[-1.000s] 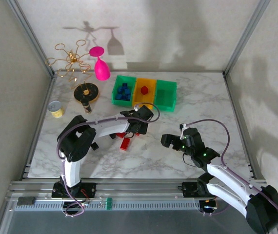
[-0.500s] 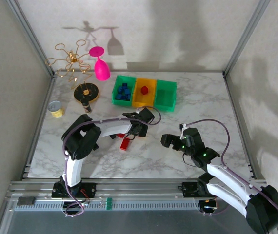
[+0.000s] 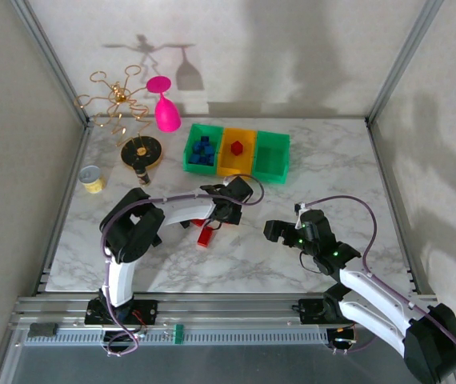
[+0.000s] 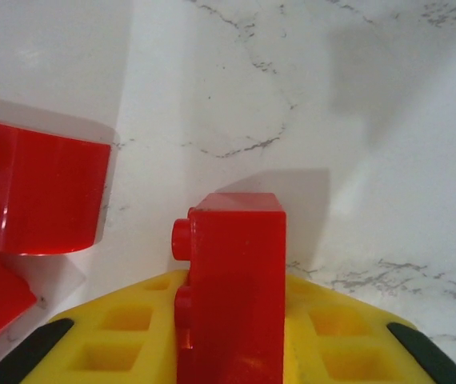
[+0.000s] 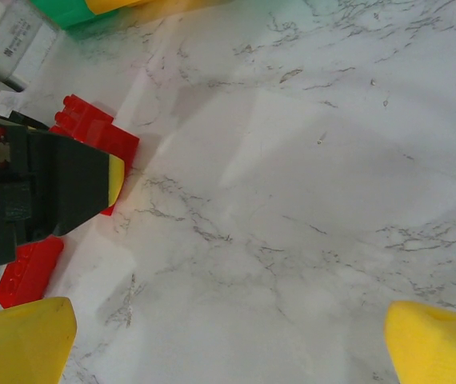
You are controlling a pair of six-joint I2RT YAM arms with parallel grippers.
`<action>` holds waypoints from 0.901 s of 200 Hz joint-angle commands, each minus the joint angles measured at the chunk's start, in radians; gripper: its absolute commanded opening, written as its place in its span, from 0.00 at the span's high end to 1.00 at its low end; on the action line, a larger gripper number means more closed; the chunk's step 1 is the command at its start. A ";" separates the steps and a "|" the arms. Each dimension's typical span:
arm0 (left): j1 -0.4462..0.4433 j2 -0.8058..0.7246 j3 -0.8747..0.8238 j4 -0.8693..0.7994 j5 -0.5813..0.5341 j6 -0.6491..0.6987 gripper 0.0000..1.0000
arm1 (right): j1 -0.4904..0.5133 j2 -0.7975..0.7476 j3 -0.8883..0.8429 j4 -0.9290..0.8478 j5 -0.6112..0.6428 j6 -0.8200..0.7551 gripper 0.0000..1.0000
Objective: Sort the legos into containers by color
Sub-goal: Pick up the lego from the center of the table, then place the lego in the container.
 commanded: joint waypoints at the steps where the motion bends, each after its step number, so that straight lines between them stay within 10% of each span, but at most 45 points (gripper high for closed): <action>1: -0.001 -0.083 0.004 -0.015 -0.009 -0.013 0.88 | -0.002 0.002 0.016 -0.024 0.027 -0.017 0.01; 74: 0.072 -0.111 0.162 -0.028 -0.091 -0.037 0.88 | -0.107 0.064 0.103 -0.012 -0.059 -0.056 0.01; 180: 0.174 0.279 0.630 0.036 -0.168 -0.018 0.86 | -0.162 0.221 0.198 0.040 -0.113 -0.080 0.01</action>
